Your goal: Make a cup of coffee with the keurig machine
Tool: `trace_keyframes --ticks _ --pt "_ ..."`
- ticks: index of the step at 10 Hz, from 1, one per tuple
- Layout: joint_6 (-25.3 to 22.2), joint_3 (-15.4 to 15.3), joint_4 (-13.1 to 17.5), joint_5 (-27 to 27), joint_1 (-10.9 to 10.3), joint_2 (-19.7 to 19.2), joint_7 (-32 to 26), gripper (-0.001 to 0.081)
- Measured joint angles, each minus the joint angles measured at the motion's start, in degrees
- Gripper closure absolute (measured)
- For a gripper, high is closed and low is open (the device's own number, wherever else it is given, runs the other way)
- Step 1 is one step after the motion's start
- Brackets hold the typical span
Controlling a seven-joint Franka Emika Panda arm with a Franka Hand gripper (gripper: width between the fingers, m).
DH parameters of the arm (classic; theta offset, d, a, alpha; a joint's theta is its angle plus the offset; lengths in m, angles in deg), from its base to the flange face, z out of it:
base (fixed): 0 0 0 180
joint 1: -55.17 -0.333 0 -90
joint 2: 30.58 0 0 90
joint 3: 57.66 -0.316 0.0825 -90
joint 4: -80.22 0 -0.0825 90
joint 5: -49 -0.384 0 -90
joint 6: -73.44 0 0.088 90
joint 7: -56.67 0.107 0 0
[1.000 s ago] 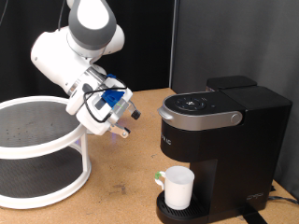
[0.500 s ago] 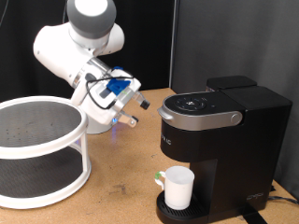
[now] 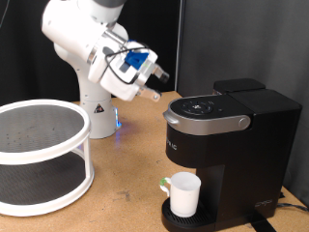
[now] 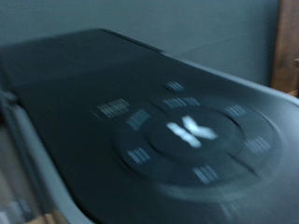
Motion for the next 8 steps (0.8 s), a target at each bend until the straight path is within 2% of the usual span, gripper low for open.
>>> trace_keyframes --ticks 3,7,8 --pt "-2.8 -1.19 0.21 8.01 0.88 5.08 9.28 0.0001" --pt "-3.44 -1.18 -0.68 9.32 1.45 9.68 12.91 0.0001" --pt "-3.43 -1.18 -0.68 9.32 1.45 9.61 12.91 0.0001"
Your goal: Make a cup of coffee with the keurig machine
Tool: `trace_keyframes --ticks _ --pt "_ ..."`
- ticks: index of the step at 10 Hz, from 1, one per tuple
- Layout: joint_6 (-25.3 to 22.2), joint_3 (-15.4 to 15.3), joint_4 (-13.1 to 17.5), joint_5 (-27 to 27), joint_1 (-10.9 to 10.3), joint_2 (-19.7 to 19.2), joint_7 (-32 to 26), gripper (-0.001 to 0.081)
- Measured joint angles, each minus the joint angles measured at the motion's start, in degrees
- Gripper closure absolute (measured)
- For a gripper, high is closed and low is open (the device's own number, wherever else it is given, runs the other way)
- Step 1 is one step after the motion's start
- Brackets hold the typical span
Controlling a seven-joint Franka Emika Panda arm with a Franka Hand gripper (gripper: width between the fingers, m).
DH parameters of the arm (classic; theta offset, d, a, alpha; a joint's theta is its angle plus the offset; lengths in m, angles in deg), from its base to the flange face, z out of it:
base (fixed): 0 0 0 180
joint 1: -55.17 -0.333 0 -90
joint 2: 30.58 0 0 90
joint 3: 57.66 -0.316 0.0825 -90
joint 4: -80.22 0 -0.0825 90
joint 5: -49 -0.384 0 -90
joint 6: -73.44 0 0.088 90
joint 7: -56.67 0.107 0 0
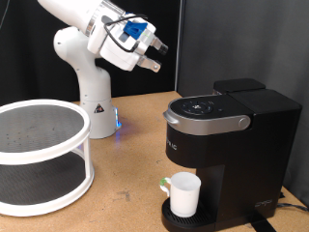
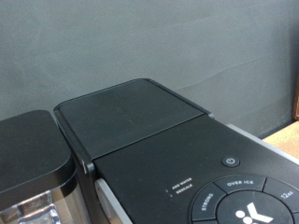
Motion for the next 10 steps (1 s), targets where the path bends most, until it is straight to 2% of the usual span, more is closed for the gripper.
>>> trace_keyframes --ticks 1,3,4,6,7,8,10 --pt "0.0 -0.13 0.23 0.0 -0.2 -0.03 0.0 0.0001" --pt "0.0 -2.38 2.74 1.85 -0.58 -0.41 2.29 0.0001" --pt "-0.03 -4.15 4.43 6.84 -0.42 -0.78 4.99 0.0001" --pt "-0.25 -8.93 8.36 21.13 0.8 -2.35 10.84 0.0001" --pt "-2.78 -10.51 10.78 25.64 0.96 -3.63 13.33 0.0001" --pt "-5.68 -10.75 13.61 27.94 1.34 -6.38 14.32 0.0001" --pt "-4.39 -10.81 13.37 27.87 1.27 -6.19 13.2 0.0001"
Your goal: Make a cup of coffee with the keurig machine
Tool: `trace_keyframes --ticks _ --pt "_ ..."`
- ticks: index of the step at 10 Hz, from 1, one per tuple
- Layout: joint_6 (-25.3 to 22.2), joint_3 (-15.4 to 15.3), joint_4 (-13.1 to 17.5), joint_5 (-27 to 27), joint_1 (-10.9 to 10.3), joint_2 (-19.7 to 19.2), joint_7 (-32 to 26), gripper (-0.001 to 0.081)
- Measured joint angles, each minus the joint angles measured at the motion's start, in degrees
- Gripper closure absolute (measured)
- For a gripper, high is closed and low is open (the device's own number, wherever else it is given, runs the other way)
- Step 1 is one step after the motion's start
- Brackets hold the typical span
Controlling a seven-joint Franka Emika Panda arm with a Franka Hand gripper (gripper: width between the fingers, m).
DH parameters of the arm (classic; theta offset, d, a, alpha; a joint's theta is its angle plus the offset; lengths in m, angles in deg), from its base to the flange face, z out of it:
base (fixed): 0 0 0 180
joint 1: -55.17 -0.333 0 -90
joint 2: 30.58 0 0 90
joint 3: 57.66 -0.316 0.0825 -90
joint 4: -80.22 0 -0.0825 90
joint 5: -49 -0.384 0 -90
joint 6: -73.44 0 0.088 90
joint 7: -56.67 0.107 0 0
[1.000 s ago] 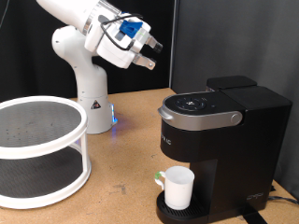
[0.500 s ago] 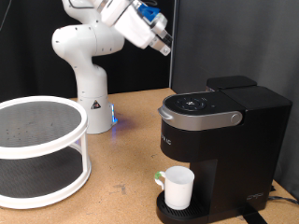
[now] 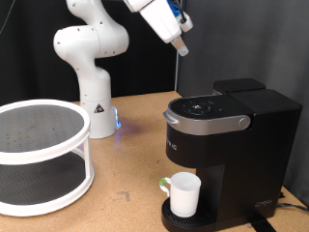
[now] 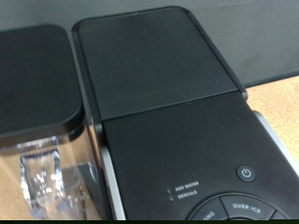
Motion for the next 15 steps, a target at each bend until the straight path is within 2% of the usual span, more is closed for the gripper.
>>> trace_keyframes --ticks 1,3,4,9,11,15 --pt "-1.51 -0.27 1.32 3.31 -0.01 -0.32 -0.79 0.0001" --pt "-5.79 -1.73 6.58 13.26 0.03 -2.47 -1.04 0.0001" --pt "-7.93 -2.36 9.52 16.14 0.0 -4.08 -0.98 0.0001" --pt "-8.79 -3.48 20.32 17.35 -0.02 -12.85 2.36 0.0001" --pt "-8.79 -4.06 22.25 18.32 -0.03 -15.4 2.38 0.0001" --pt "-7.76 -5.09 21.68 20.63 -0.05 -17.47 2.38 0.0001"
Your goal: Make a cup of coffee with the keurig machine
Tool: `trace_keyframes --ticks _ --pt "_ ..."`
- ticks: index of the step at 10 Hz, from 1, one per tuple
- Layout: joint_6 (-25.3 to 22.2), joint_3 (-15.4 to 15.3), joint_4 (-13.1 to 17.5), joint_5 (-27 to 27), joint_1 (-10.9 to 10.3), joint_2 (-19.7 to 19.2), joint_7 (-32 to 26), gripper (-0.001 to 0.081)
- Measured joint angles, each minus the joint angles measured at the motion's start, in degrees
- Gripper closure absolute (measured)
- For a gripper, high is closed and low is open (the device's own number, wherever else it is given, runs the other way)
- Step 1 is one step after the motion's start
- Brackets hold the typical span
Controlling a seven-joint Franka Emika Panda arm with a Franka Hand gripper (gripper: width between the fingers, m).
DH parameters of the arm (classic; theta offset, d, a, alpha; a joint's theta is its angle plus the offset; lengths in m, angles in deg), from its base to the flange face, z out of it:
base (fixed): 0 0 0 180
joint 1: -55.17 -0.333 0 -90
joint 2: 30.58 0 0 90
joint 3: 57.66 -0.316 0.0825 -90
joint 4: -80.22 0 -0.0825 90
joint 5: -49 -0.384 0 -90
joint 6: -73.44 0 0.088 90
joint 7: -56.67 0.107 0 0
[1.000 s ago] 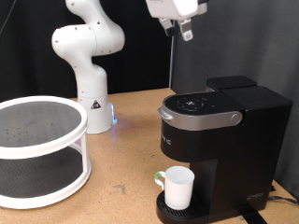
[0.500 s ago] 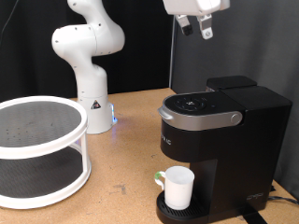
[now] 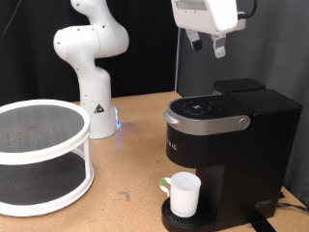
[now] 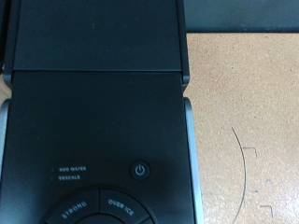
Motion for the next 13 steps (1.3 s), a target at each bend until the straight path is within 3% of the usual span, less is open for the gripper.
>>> trace_keyframes --ticks 4,5,6,7,8,9,10,11,12,13 --pt "7.17 -0.57 -4.64 3.98 0.03 -0.24 0.13 0.0001" --pt "8.34 -0.58 -5.75 4.16 0.03 -0.24 0.13 0.0102" --pt "9.39 -0.58 -6.8 4.21 0.03 -0.24 0.13 0.0102" --pt "10.25 -0.59 -7.7 4.22 0.03 -0.25 0.13 0.0308" --pt "11.13 -0.59 -8.54 4.22 0.03 -0.25 0.13 0.0442" --pt "11.61 -0.59 -9.25 4.22 0.03 -0.27 0.13 0.0442" --pt "11.95 -0.59 -9.89 4.25 0.03 -0.33 0.13 0.0628" --pt "12.32 -0.59 -10.44 4.36 0.04 -0.43 0.13 0.0743" --pt "12.67 -0.59 -10.94 4.6 0.05 -0.61 0.2 0.0743" --pt "13.02 -0.59 -11.36 4.85 0.06 -0.91 0.45 0.0793"
